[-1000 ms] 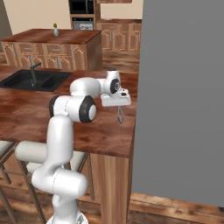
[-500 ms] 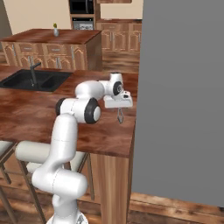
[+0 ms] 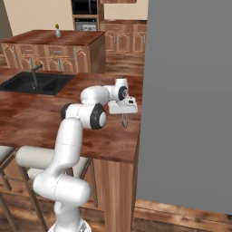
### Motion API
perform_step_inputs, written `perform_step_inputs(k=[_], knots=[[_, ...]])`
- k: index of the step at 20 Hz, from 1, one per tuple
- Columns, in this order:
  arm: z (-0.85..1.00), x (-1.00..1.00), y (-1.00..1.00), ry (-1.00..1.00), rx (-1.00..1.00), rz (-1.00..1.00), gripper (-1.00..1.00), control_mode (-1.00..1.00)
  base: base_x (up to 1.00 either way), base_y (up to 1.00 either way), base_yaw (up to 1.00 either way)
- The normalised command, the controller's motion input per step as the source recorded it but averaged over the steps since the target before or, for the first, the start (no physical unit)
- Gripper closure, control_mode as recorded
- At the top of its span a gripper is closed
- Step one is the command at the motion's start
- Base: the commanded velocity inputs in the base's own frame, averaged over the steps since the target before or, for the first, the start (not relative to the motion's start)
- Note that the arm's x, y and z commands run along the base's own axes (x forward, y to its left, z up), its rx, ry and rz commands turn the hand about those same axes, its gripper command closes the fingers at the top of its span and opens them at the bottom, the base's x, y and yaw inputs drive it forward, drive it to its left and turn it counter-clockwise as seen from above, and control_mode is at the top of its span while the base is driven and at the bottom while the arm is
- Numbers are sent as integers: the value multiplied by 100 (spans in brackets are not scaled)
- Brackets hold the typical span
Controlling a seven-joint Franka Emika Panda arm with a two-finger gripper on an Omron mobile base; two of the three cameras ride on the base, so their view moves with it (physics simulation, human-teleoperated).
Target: Pick up the tongs from the counter and place them near the plate next to the oven.
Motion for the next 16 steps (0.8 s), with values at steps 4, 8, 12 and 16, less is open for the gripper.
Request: perform_step_inputs(k=[4, 8, 12, 16], knots=[[-18, 2, 0, 0, 0, 0, -100, -100, 0, 0, 0], [-32, 0, 6, 0, 0, 0, -100, -100, 0, 0, 0], [-35, 0, 11, 0, 0, 1, -100, -100, 0, 0, 0], [-35, 0, 9, 0, 0, 0, 100, -100, 0, 0, 0]])
